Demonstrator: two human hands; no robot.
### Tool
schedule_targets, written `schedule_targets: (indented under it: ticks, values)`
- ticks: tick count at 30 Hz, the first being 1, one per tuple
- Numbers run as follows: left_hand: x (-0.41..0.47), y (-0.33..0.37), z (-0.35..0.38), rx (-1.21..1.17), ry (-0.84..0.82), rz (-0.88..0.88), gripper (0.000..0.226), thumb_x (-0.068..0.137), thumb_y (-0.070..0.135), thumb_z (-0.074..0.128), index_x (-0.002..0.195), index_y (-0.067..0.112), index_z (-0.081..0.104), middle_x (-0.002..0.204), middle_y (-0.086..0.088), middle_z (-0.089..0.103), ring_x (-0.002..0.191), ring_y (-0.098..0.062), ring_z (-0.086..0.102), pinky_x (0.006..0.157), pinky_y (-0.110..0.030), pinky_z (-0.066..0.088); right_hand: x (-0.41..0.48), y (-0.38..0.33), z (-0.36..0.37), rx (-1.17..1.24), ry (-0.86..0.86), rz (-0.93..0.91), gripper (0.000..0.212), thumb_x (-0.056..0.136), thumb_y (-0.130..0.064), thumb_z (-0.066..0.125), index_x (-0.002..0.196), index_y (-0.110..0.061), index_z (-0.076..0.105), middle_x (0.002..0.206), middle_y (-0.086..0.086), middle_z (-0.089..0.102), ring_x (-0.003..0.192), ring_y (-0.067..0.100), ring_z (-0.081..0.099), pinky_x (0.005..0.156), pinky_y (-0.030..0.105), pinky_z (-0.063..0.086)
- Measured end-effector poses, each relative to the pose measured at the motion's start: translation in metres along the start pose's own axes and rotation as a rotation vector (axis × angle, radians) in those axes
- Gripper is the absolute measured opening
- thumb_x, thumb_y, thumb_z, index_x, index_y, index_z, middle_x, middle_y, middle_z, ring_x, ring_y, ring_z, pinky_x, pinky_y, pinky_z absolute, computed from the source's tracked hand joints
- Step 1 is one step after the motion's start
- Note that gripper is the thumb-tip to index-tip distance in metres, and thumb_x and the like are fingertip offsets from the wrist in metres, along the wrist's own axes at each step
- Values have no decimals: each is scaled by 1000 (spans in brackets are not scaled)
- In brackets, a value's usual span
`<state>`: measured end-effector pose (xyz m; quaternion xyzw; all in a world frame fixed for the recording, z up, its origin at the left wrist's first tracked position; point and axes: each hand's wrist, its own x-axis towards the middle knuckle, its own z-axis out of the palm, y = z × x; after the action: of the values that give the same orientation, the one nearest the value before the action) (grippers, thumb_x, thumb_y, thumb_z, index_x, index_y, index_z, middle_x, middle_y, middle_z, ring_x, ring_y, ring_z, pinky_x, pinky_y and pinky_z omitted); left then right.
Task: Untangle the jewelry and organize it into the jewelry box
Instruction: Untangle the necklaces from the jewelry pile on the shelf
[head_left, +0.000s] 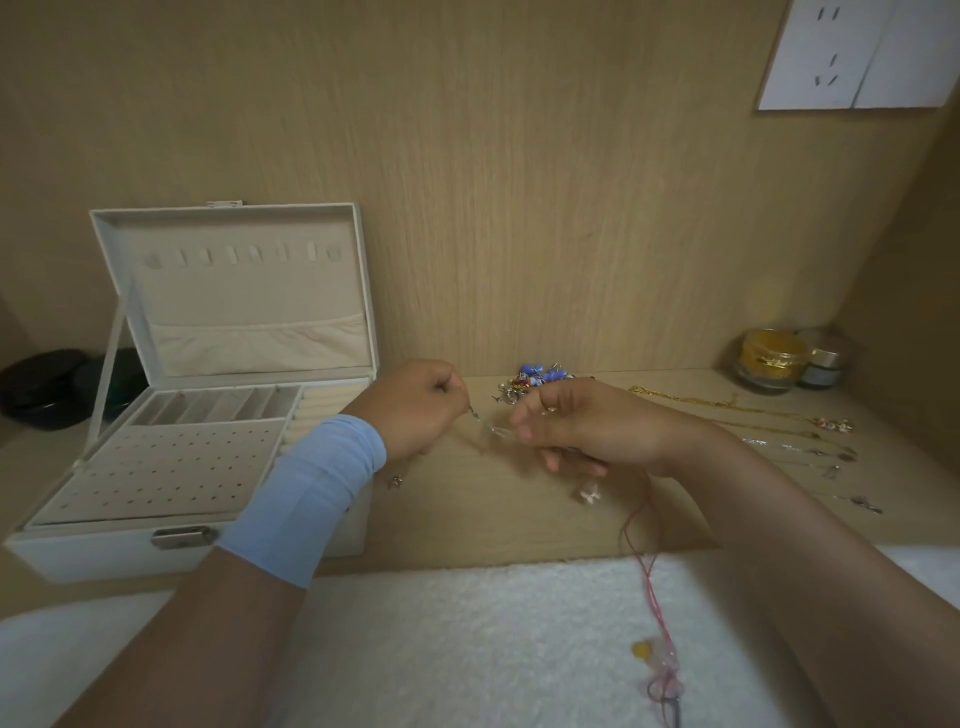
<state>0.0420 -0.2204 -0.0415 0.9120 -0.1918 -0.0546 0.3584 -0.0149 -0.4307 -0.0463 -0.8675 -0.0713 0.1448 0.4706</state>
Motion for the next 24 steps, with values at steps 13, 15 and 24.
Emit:
schedule_targets:
  ticks: [13,15,24]
  values:
    - [1,-3,-5,223,190,74,18,91,24,51,78,24,62,72,10,57,70,-8,54,60,-22,38,-10,-5,-17,-282,-95,207,15,87,-25,72,84,-12,78,66,-5,70,59,14,58,54,11,43]
    - [2,-1,-5,149,197,80,18,91,22,50,80,20,64,70,7,58,69,-12,56,60,-22,41,-12,-9,-18,-403,-100,232,21,82,-32,76,85,-12,77,57,-14,65,63,9,57,54,10,40]
    - [0,20,-10,-505,175,-20,22,92,9,47,77,14,61,58,2,52,41,-14,44,41,-20,30,-21,-22,-21,-727,-171,342,38,74,-49,76,94,-17,78,95,2,75,99,19,68,90,36,54]
